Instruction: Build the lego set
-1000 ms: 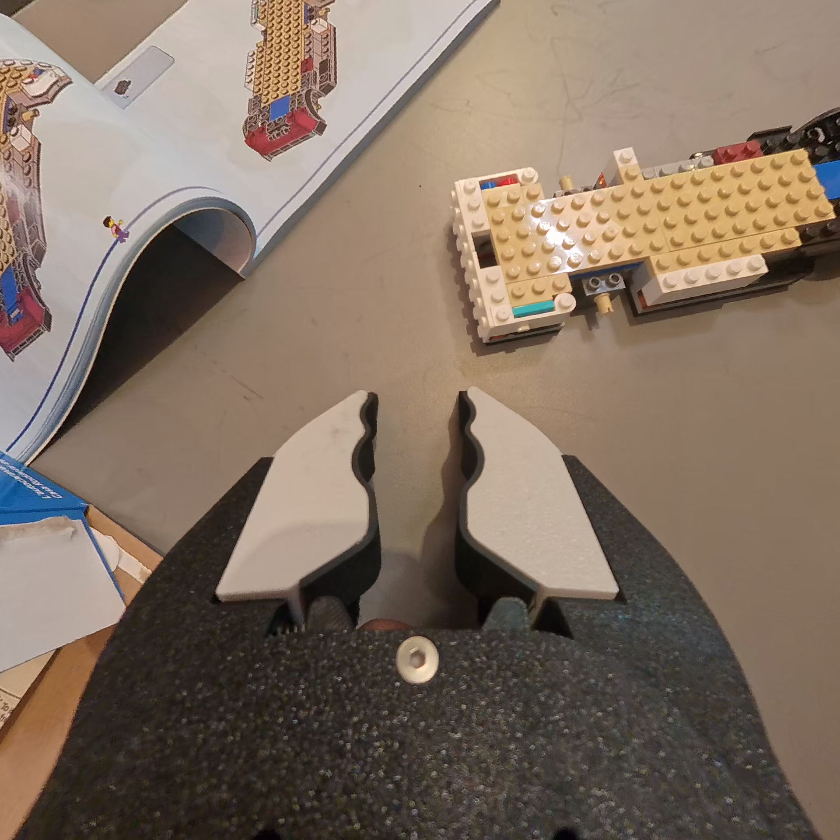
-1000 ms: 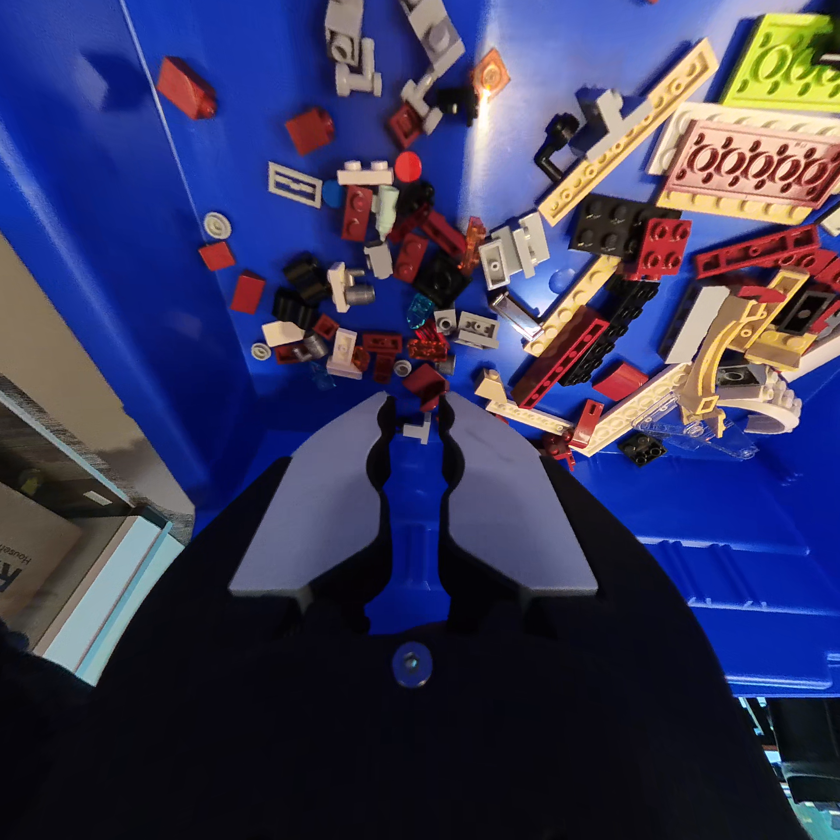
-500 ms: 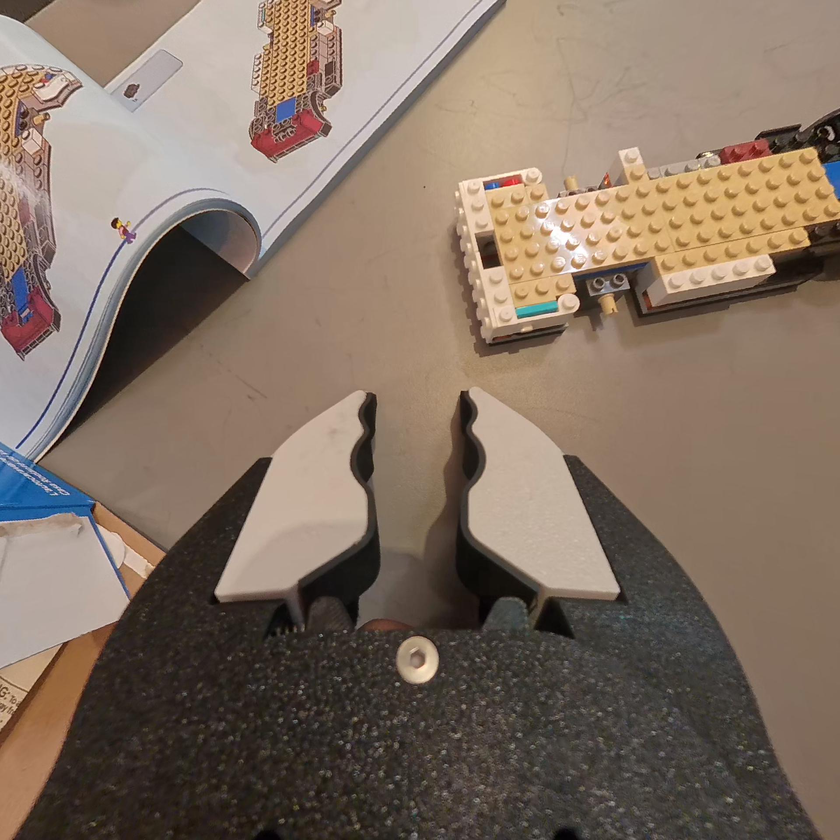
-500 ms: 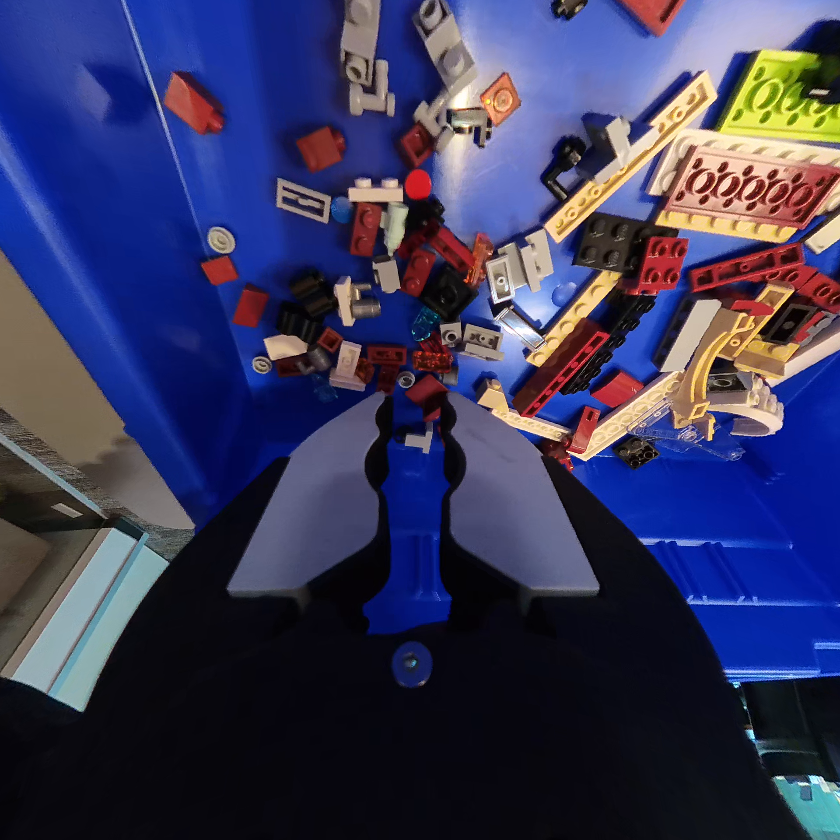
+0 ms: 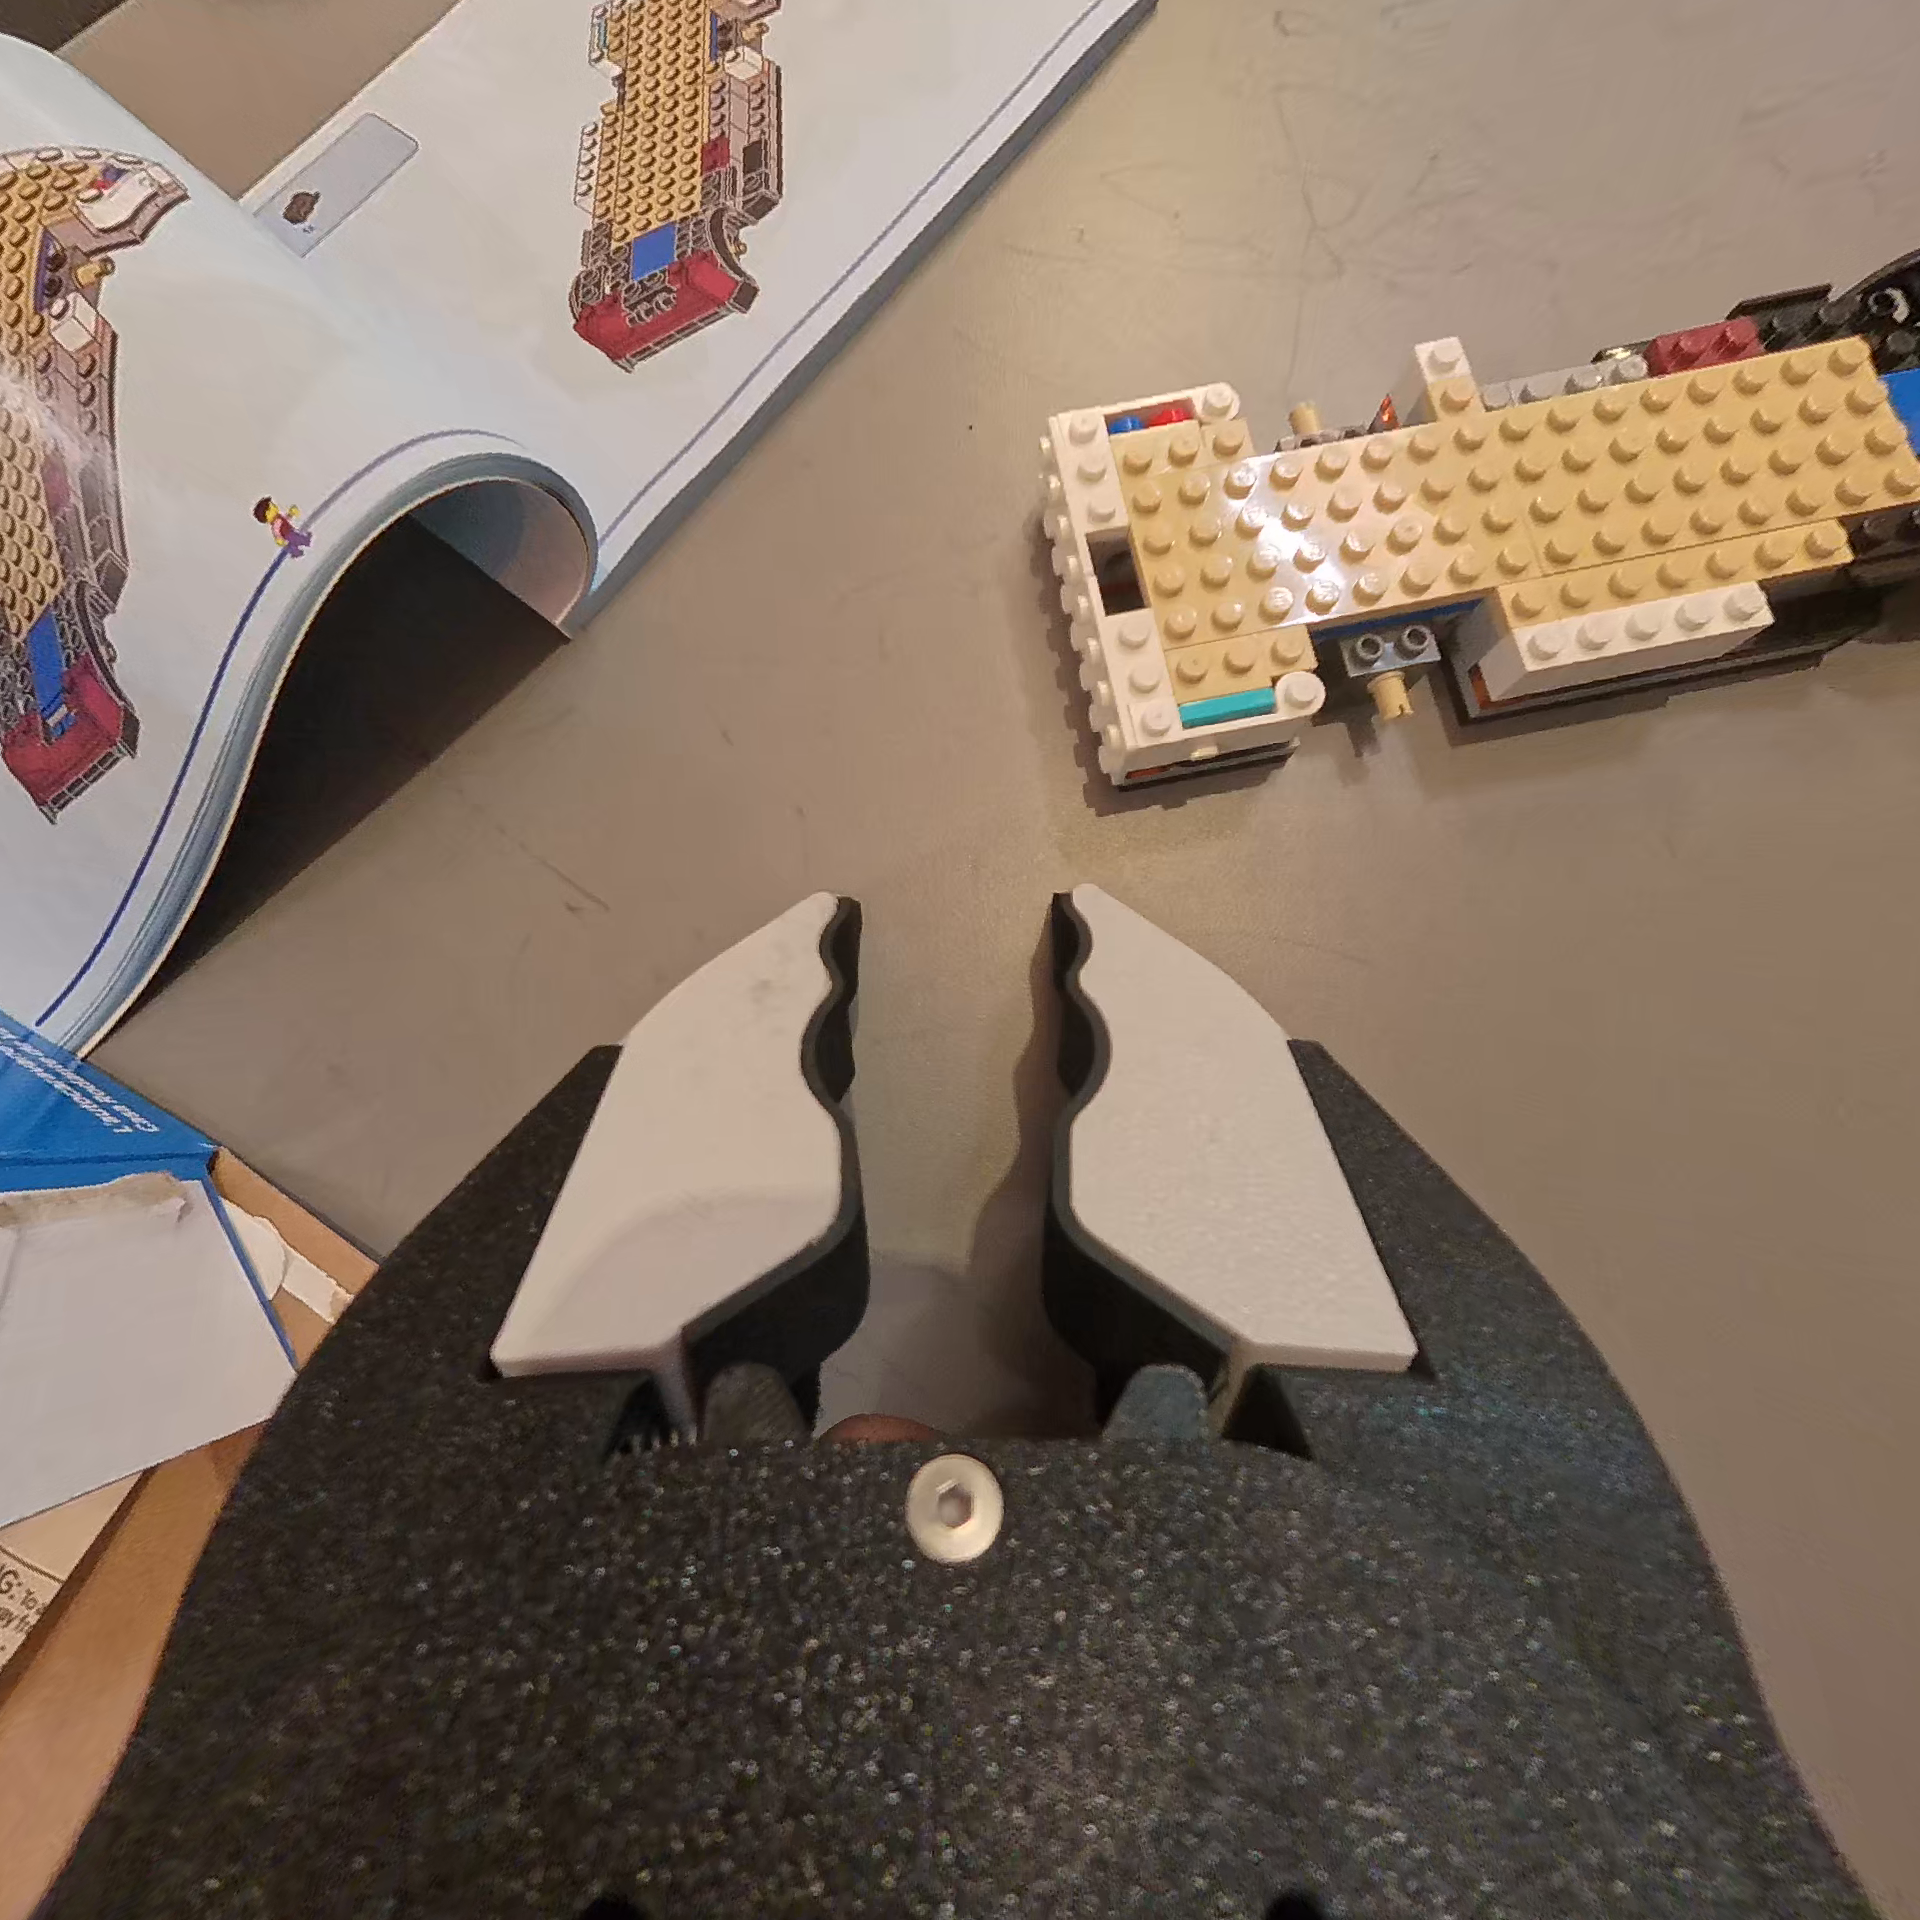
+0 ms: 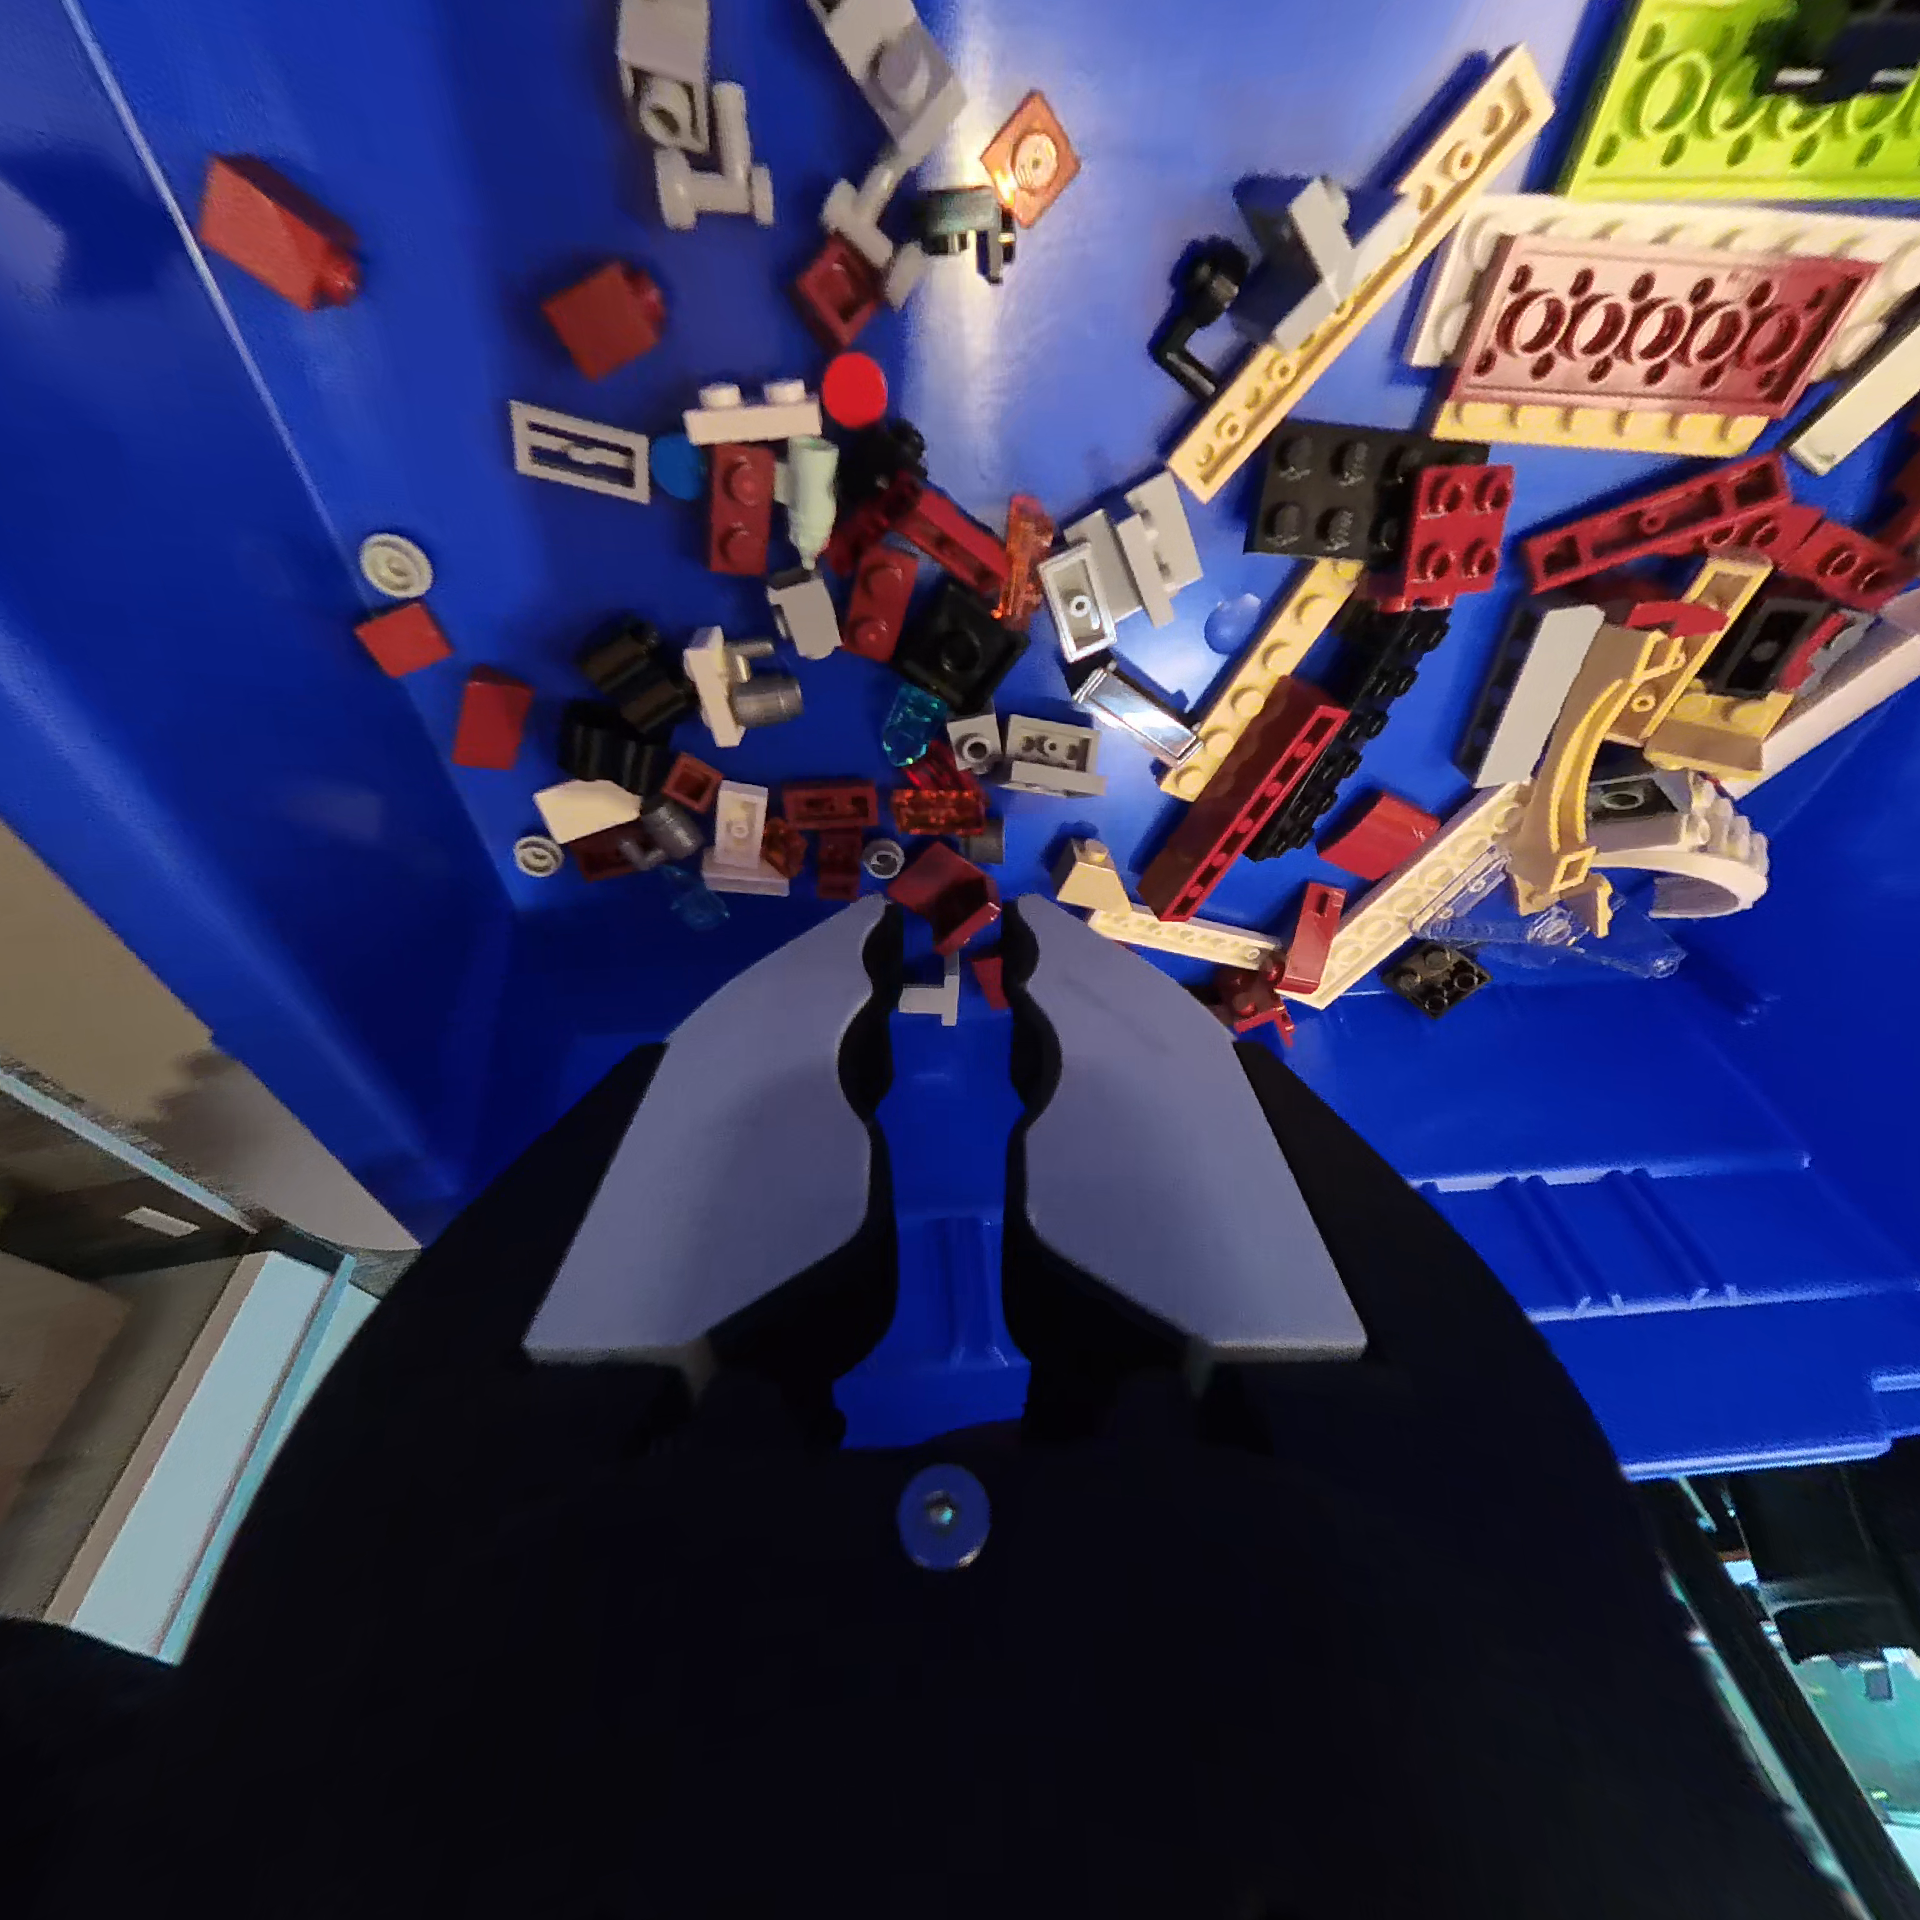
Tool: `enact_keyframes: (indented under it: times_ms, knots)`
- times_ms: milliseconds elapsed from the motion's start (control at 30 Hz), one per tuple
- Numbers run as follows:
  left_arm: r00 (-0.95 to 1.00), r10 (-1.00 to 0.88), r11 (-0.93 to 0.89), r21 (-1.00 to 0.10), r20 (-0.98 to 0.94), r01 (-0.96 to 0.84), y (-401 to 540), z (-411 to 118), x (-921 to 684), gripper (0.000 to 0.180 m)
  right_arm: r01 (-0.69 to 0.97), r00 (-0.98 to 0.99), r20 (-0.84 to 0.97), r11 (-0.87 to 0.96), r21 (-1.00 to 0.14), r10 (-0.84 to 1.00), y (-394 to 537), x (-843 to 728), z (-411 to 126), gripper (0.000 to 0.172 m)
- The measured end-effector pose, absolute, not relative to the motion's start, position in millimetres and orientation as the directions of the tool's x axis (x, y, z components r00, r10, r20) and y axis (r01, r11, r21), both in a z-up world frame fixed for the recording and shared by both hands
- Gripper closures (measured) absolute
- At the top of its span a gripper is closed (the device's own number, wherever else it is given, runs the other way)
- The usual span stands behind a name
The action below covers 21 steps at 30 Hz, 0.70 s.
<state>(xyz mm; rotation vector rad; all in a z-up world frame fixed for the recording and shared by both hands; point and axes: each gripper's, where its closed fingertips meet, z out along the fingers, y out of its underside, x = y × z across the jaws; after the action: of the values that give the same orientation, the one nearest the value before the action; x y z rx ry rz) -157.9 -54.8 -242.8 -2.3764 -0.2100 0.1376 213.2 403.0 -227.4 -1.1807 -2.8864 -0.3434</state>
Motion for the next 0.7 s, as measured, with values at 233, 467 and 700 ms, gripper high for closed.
enact_keyframes:
  times_ms: [233,467,700]
  knots:
    - [0.981,0.19,-0.717,-0.688,-0.033,0.116,-54.8,-243.0,-157.8,0.144,0.716,-0.698,0.15,0.679,0.161,0.7,415.9,206.9,-218.1,0.153]
    - [0.981,0.192,-0.716,-0.687,-0.028,0.121,-54.7,-243.1,-157.9,0.144,0.707,-0.664,0.276,0.704,-0.072,0.695,433.6,151.4,-198.2,0.148]
    - [0.98,0.195,-0.716,-0.688,-0.03,0.121,-54.8,-243.1,-158.3,0.143,0.684,-0.641,0.274,0.696,-0.221,0.717,438.4,88.7,-198.8,0.147]
